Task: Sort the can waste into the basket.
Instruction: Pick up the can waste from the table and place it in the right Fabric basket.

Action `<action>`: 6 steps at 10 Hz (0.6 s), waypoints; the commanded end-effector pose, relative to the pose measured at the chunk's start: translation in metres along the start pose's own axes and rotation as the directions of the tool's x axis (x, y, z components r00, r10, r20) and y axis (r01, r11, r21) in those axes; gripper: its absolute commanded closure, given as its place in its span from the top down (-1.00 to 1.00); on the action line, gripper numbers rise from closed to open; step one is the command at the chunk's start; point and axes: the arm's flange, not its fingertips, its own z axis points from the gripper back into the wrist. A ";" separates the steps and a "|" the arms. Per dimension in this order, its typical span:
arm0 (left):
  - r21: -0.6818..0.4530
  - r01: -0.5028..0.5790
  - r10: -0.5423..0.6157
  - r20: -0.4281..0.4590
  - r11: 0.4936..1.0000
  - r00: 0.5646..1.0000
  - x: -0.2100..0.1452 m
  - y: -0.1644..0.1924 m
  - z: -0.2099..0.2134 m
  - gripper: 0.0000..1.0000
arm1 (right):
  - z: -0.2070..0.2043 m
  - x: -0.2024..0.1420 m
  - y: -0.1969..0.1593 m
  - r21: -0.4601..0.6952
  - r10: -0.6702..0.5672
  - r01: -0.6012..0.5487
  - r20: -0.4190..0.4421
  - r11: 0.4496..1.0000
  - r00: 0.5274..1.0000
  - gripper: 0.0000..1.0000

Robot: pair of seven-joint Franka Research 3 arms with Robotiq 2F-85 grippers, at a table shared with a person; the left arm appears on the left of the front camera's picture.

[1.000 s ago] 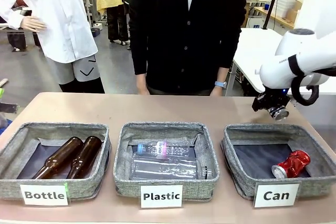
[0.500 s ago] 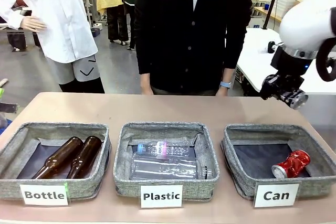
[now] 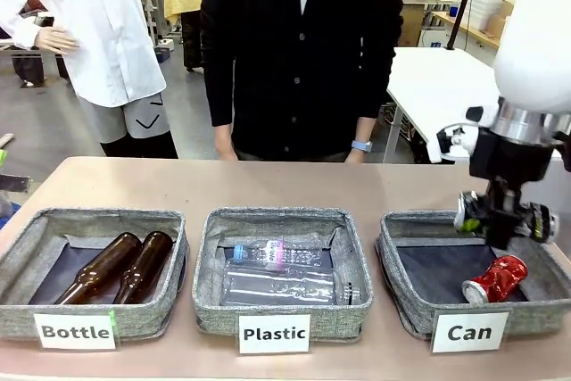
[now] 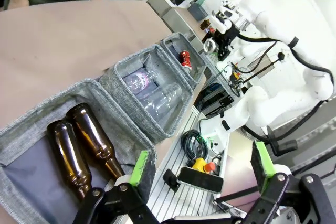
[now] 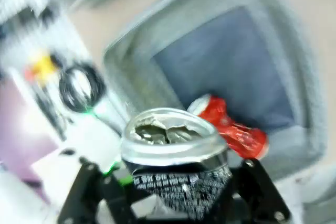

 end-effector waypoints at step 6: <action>-0.002 -0.003 0.003 0.008 1.000 1.000 0.001 -0.002 0.001 0.90 | -0.013 -0.040 0.011 -0.073 0.297 -0.292 0.084 0.954 0.951 -1.00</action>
